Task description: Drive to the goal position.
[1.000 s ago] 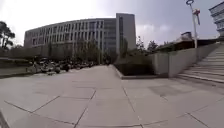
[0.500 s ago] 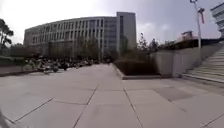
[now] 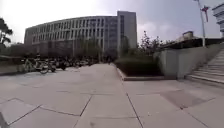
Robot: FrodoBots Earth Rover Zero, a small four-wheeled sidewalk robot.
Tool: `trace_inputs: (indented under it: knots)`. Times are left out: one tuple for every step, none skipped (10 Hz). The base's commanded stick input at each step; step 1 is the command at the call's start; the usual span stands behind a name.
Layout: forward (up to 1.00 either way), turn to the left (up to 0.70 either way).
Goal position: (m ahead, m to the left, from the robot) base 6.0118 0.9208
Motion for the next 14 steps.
trace_inputs:
  knots:
    - [0.60, 0.02]
    - [0.60, 0.02]
    - [0.60, 0.02]
    - [0.60, 0.02]
    - [0.60, 0.02]
    - [0.60, 0.02]
    - [0.60, 0.02]
    - [0.60, 0.02]
    - [0.60, 0.02]
    - [0.60, 0.02]
    - [0.60, 0.02]
    - [0.60, 0.02]
    - [0.60, 0.02]
    - [0.60, 0.02]
